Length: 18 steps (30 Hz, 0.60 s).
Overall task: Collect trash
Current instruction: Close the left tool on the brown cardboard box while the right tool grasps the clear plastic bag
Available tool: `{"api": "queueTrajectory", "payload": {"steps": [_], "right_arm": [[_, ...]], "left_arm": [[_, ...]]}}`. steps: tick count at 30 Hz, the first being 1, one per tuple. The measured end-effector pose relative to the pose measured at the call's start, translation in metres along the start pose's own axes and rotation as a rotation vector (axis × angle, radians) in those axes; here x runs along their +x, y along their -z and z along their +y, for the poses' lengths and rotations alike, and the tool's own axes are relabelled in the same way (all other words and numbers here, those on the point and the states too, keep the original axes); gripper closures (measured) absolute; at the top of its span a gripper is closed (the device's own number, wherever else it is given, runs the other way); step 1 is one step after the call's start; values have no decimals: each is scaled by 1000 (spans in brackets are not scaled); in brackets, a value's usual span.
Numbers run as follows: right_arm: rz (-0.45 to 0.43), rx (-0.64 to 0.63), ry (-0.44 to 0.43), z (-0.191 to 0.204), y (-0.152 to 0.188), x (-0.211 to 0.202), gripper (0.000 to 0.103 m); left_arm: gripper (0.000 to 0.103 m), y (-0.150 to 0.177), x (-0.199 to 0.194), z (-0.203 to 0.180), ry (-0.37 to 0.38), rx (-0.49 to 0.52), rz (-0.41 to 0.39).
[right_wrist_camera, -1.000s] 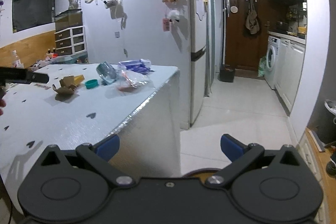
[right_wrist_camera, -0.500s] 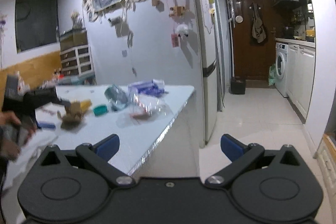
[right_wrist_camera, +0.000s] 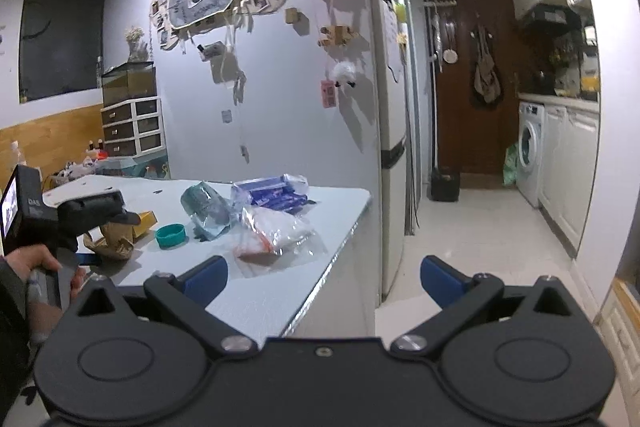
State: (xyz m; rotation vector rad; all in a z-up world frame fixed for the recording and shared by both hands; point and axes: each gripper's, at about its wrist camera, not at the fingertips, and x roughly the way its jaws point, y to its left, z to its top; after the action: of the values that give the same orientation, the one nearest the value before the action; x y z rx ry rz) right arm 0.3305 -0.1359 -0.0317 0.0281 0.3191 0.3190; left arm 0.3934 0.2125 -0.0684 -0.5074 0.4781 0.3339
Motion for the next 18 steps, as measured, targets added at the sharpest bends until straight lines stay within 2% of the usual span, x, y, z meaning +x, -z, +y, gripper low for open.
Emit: {"api": "queueTrajectory", "payload": {"steps": [3, 8, 16, 18], "right_arm": [[-4, -27, -25, 7, -8, 15, 0], [-6, -99, -86, 24, -26, 51, 0], [64, -163, -85, 51, -43, 117, 0], [76, -171, -86, 59, -44, 131, 2]], "left_arm": [[1, 1, 3, -1, -6, 36, -7], [2, -1, 4, 3, 3, 33, -9], [27, -3, 3, 11, -21, -7, -33], [40, -3, 3, 13, -9, -19, -31]]}}
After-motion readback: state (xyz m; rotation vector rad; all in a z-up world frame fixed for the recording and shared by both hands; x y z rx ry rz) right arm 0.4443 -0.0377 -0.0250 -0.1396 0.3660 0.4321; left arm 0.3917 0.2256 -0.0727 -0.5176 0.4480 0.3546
